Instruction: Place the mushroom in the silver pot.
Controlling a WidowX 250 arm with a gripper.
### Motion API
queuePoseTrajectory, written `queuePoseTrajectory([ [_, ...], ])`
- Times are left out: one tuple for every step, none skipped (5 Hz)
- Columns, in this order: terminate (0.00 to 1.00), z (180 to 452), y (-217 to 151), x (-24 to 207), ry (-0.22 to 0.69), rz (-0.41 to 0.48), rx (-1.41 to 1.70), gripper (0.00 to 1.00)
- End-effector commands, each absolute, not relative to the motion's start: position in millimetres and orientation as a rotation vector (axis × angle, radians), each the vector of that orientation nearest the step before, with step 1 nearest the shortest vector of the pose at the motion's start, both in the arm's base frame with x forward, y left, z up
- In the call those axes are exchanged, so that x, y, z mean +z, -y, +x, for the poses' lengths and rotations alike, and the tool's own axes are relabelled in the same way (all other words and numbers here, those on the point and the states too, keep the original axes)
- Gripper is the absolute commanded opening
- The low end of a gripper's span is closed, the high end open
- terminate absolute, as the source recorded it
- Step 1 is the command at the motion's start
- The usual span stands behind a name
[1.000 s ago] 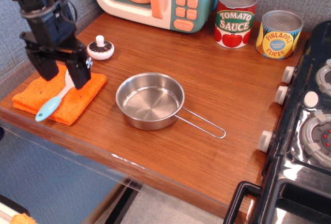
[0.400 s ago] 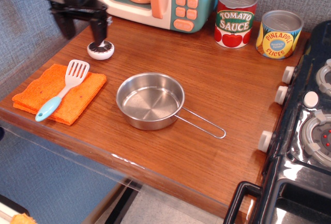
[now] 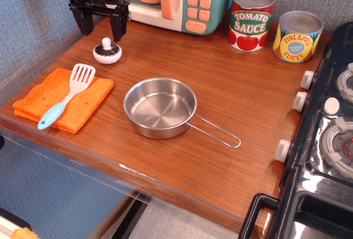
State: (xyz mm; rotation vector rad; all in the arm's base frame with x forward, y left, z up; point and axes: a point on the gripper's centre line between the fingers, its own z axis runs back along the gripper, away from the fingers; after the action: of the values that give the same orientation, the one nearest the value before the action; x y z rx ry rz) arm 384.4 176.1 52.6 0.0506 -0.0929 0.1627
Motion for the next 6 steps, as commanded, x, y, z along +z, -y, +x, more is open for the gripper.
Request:
queuePoseTrajectory([
  [0.00, 384, -174, 67, 0.125, 0.060, 0.157, 1.00],
  [0.00, 380, -172, 62, 0.107, 0.063, 0.158, 1.00],
  [0.00, 376, -172, 50, 0.079, 0.063, 0.155, 1.00],
  [0.00, 377, -172, 47, 0.071, 0.066, 0.158, 0.00],
  [0.00, 378, -172, 44, 0.061, 0.072, 0.158, 0.00],
  [0.00, 378, -173, 43, 0.060, 0.063, 0.163, 0.00],
])
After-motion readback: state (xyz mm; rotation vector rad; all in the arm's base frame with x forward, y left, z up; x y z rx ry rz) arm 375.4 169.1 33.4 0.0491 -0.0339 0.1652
